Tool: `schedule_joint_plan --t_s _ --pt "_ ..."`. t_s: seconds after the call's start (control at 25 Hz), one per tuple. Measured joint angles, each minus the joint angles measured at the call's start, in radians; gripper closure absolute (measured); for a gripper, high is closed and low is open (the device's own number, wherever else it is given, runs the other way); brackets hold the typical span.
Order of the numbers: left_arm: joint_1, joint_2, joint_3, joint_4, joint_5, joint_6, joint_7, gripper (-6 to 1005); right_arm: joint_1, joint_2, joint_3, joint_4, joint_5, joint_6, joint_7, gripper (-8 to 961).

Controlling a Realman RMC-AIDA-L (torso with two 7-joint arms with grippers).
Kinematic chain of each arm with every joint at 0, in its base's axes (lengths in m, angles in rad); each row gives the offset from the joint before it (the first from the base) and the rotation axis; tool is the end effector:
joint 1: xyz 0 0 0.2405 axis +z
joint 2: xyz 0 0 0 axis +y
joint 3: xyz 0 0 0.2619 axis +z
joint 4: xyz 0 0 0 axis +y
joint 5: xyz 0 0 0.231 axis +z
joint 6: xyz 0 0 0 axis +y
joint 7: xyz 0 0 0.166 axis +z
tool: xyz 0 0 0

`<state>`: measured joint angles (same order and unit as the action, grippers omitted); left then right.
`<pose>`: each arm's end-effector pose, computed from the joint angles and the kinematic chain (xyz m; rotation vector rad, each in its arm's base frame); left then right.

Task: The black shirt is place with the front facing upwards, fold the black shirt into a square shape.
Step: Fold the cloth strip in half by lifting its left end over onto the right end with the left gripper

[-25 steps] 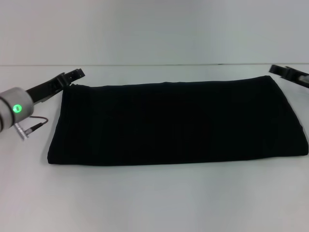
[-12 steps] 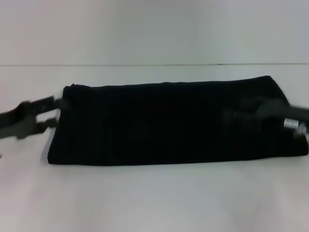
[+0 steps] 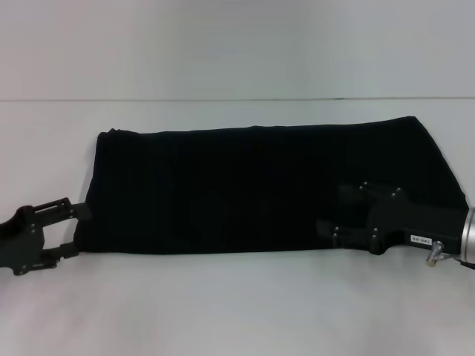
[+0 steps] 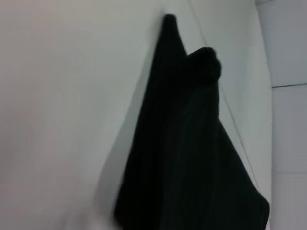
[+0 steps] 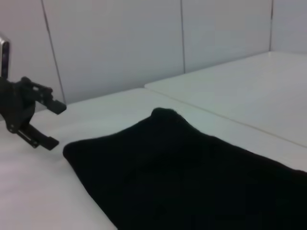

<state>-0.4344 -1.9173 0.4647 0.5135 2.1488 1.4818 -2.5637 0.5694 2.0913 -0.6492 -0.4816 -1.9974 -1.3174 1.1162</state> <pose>-0.3764 0.3319 0.0408 -1.6593 -2.3145 -0.8258 0.2911 0.3730 -0.0554 -2.6136 0.4939 0.5623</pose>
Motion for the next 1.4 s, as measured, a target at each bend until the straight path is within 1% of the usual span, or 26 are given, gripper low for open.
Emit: schedule_joint_plan --t_s 0.12,0.2,0.4,0.72,0.76,0.92,0.96,1.28,1.4 --pt "-0.006 -0.002 0.008 -0.015 0.016 -0.013 -0.037 121 0.002 -0.002 -0.058 0.002 0.0 0.025 -0.031 91" --pt "-0.009 -0.003 0.01 -0.023 0.029 -0.03 -0.056 121 0.003 -0.001 -0.075 0.003 0.0 0.029 -0.047 90" --pt "-0.009 -0.004 0.011 -0.027 0.052 -0.071 -0.089 120 0.005 0.0 -0.086 0.01 0.0 0.034 -0.054 91" --pt "-0.019 -0.018 0.011 -0.029 0.056 -0.13 -0.099 121 0.009 0.001 -0.087 0.013 0.0 0.038 -0.055 97" --pt "-0.028 -0.022 0.011 -0.033 0.056 -0.143 -0.098 129 0.009 0.001 -0.087 0.014 0.0 0.039 -0.055 98" --pt "-0.042 -0.024 0.012 -0.048 0.056 -0.161 -0.095 160 0.01 0.001 -0.088 0.016 0.0 0.04 -0.055 98" --pt "-0.056 -0.024 0.016 -0.061 0.056 -0.176 -0.092 167 0.01 0.001 -0.089 0.016 0.0 0.04 -0.055 98" --pt "-0.088 -0.024 0.086 -0.061 0.056 -0.224 -0.096 229 0.01 0.001 -0.09 0.019 0.0 0.037 -0.053 98" --pt "-0.088 -0.027 0.098 -0.045 0.056 -0.235 -0.084 253 0.01 0.001 -0.121 0.021 0.0 0.035 -0.054 98"
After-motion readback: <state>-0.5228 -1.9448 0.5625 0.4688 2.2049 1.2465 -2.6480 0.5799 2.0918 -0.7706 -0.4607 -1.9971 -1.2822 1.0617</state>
